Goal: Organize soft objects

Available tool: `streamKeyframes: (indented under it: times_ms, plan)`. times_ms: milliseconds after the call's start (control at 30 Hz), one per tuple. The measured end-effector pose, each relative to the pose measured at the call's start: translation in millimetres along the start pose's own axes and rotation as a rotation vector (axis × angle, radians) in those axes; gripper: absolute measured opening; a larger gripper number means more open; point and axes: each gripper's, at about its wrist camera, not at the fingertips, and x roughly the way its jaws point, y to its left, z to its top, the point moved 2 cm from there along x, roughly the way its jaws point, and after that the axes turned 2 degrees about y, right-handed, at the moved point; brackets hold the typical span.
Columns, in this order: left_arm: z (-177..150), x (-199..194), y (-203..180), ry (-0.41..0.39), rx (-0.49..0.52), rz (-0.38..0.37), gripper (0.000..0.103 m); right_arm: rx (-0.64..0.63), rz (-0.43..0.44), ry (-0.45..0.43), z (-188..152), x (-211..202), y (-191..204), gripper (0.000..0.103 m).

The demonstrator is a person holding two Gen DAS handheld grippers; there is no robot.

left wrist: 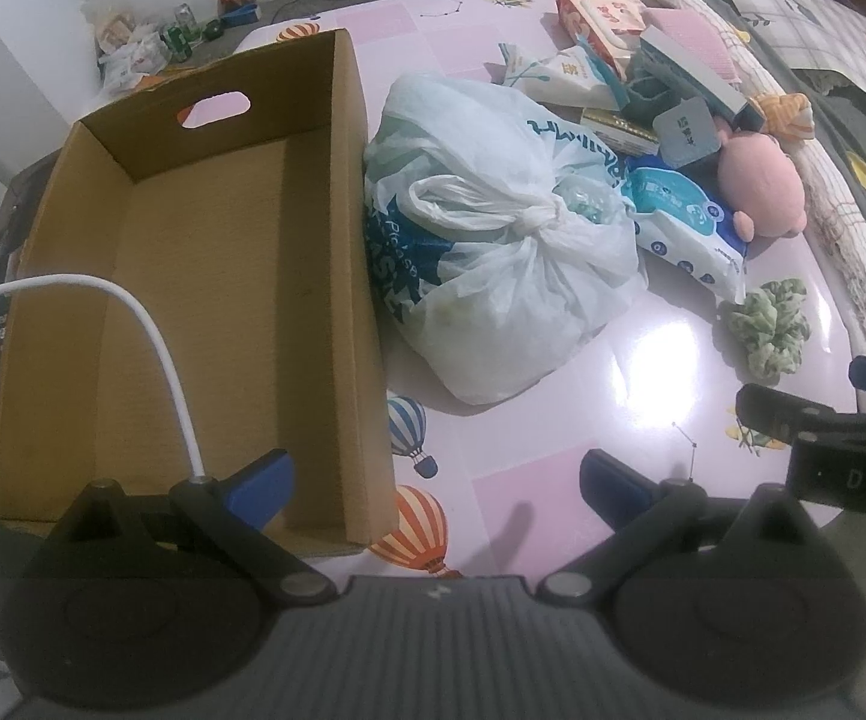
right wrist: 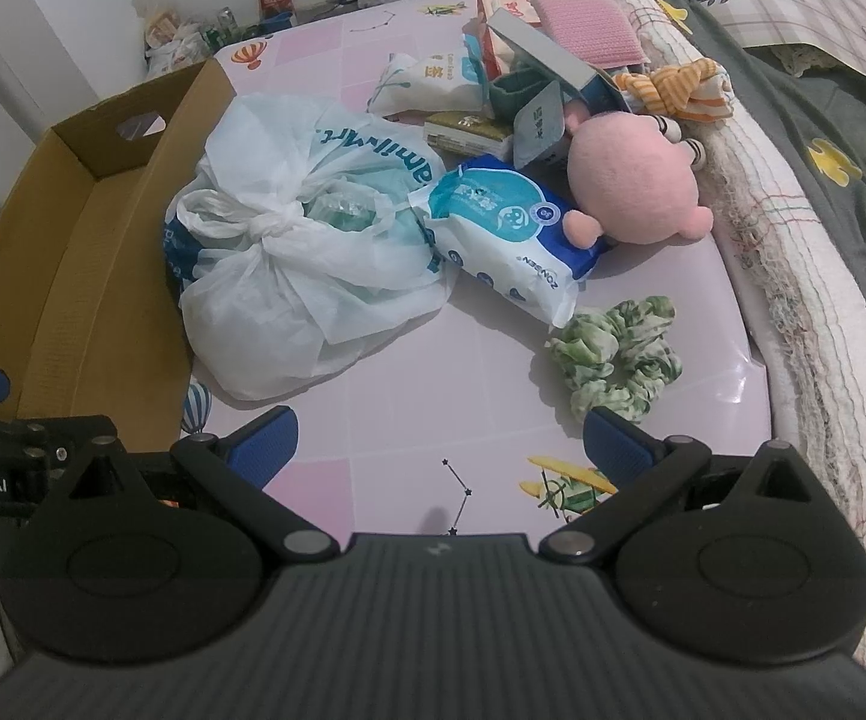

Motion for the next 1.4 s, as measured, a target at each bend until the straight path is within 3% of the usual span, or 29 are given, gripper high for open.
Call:
streamKeyframes:
  times_ms: [1000, 1400]
  plan:
    - [4, 1, -2, -0.019, -0.003, 0.002, 0.102, 0.026, 0.015, -0.008, 2, 4, -5, 0.102]
    - [19, 4, -41, -0.089, -0.005, -0.044, 0.102, 0.03, 0.048, -0.103, 16, 0, -67, 0.102]
